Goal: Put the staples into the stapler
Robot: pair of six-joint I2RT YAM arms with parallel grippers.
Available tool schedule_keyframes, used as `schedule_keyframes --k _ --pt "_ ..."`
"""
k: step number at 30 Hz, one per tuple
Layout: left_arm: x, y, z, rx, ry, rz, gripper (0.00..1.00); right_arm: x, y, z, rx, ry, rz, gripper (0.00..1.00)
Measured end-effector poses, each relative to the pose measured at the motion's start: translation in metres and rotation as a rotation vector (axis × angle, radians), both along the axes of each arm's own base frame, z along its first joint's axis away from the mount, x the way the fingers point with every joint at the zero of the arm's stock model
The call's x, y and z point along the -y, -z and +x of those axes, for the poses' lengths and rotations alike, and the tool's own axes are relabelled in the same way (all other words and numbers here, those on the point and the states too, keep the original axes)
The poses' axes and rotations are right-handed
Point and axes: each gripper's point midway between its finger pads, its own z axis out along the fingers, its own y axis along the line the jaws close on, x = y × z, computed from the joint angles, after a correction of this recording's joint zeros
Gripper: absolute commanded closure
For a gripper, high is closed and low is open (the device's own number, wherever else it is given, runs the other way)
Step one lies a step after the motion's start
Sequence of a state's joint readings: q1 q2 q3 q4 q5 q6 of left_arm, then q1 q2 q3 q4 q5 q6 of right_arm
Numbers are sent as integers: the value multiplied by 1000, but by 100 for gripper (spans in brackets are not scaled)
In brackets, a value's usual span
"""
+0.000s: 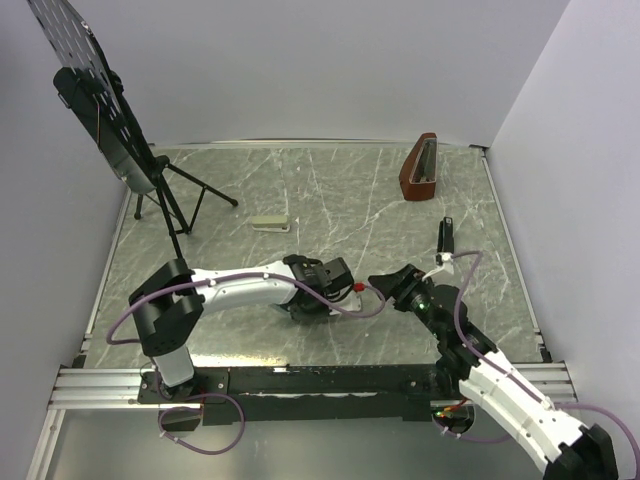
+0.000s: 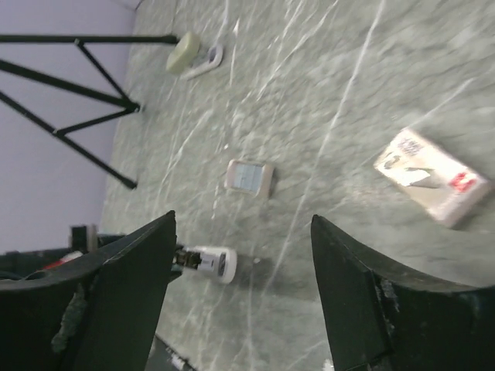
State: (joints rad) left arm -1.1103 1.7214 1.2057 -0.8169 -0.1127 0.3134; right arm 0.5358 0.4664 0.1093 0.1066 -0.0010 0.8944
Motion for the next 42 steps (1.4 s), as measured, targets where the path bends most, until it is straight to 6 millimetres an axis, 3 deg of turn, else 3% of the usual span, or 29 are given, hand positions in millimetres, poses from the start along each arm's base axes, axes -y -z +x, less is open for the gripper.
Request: schedule_keyframes --k 4,8,10,12,18,20,22,26,31,34,37,40,42 --pt "-14 12 -2 -10 33 73 89 15 0 2 19 62 -41 20" --pt "-13 17 -2 1 57 95 78 25 11 2 -2 103 -90 19" --pt "-12 17 -3 11 72 106 67 29 15 2 -14 114 -111 19" --pt "-12 17 -3 23 77 114 45 31 18 2 -19 121 -123 19" --pt "-15 19 -3 34 70 129 8 34 21 2 -10 118 -163 17" --pt "-15 16 -1 49 61 123 0 34 20 2 -1 107 -187 16" --pt "-12 10 1 67 55 100 1 33 18 2 16 84 -219 17" --pt "-1 -21 13 148 23 -22 1 24 9 3 52 -7 -290 16" --pt "2 -99 42 305 -146 -318 1 -4 4 1 69 -213 -369 16" --pt "-17 -148 60 402 -307 -518 1 -29 9 -7 72 -377 -419 16" --pt "-47 -184 69 486 -474 -710 1 -59 16 -20 90 -563 -493 17" --pt "-76 -199 65 547 -610 -870 1 -92 15 -35 146 -736 -555 17" --pt "-91 -199 60 571 -675 -940 1 -112 14 -42 186 -829 -587 17"
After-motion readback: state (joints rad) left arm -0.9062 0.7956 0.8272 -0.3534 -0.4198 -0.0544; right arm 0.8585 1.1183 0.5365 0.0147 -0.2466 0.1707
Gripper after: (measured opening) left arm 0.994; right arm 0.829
